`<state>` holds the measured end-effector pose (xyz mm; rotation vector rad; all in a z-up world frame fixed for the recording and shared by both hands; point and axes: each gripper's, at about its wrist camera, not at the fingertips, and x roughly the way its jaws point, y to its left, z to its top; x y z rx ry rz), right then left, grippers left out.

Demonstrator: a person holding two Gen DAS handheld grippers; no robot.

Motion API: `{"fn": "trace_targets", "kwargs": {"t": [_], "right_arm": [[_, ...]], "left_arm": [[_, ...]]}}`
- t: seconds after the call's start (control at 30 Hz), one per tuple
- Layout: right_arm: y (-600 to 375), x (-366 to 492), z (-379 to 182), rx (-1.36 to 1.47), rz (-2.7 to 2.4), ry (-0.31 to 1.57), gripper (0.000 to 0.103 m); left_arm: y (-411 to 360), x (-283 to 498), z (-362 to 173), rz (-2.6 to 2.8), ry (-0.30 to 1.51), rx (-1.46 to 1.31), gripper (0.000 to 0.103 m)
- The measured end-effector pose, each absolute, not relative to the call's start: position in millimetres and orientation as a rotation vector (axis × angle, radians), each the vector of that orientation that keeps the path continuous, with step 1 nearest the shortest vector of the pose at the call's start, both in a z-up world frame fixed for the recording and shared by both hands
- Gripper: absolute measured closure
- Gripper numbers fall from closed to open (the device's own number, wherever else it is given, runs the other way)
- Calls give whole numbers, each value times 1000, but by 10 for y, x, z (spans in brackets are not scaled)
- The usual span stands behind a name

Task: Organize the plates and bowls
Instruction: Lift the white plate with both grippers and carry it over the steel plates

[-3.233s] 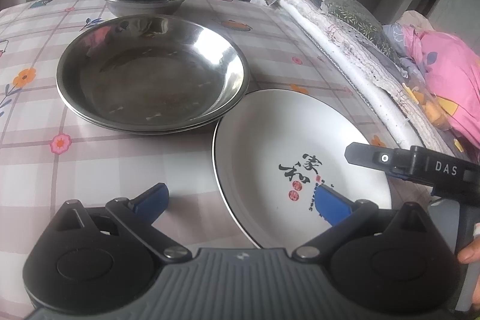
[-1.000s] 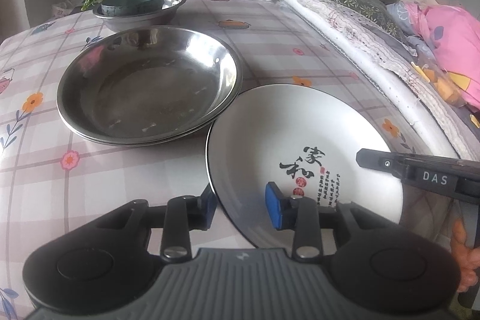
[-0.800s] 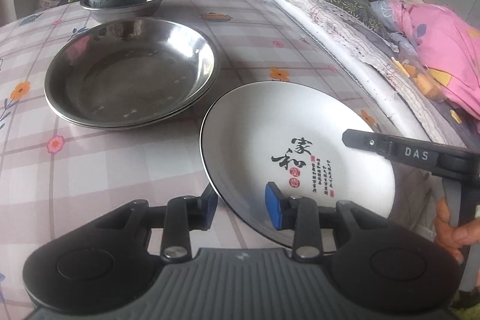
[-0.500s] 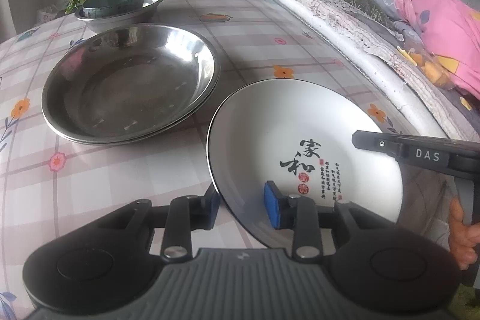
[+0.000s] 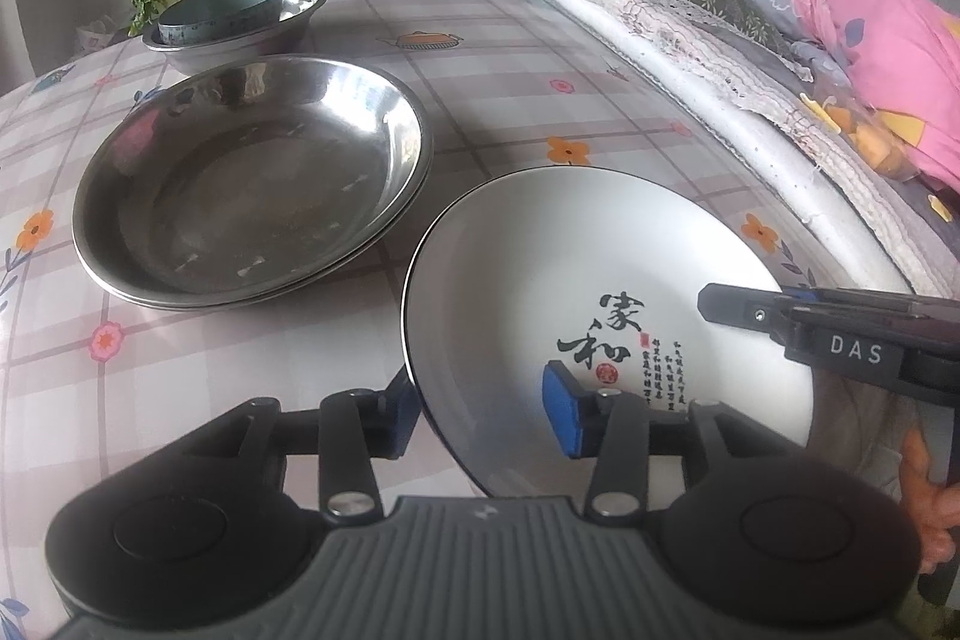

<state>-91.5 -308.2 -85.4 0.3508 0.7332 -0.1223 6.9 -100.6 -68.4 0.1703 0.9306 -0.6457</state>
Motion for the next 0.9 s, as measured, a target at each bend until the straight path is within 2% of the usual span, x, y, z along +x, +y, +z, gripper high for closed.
{"fn": "trace_targets", "kwargs": {"t": [0.9], "right_arm": [[-3027,-964,-727,356,-140,723,79]], "left_arm": [[-1029,33,-595,-605,922,154,57]]}}
